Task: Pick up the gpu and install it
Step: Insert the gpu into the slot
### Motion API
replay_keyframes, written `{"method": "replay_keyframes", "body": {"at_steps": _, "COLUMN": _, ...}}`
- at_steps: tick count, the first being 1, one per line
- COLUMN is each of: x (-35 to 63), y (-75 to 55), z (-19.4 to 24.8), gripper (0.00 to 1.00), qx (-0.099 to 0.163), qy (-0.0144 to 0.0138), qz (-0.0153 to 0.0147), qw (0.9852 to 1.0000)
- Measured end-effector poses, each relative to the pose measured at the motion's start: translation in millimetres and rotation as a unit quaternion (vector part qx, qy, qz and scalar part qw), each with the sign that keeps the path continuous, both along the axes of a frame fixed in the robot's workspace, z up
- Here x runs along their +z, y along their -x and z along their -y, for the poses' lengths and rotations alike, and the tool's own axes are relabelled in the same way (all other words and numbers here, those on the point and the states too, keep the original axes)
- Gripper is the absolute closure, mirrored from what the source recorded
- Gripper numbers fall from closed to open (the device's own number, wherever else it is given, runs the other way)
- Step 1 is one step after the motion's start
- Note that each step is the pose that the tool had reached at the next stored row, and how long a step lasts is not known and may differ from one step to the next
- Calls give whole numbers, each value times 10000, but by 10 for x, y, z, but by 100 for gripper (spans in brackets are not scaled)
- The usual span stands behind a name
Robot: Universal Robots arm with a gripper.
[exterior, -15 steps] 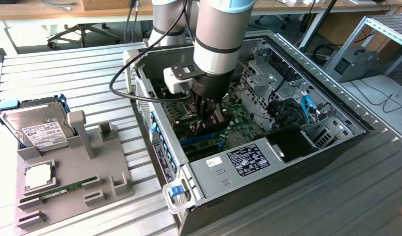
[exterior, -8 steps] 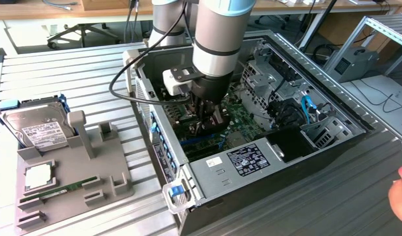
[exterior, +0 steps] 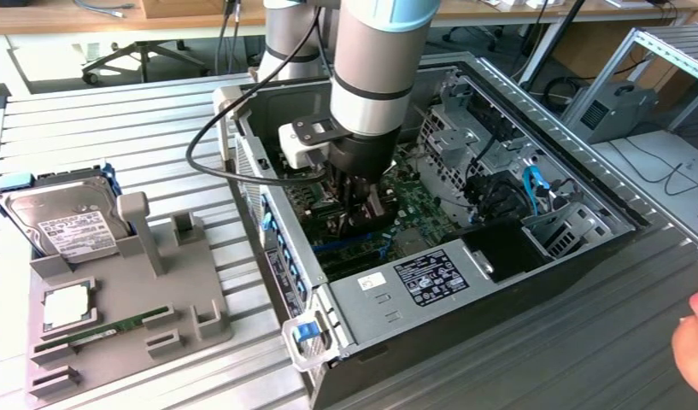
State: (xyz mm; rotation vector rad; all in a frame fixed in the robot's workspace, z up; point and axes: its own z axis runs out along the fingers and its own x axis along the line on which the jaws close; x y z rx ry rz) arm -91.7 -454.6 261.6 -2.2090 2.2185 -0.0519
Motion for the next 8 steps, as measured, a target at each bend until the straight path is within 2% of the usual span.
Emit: {"method": "replay_keyframes", "body": {"at_steps": 8, "x": 44, "y": 0, "z": -1, "gripper": 73, "qx": -1, "qy": -1, "qz": 1, "qw": 10000}}
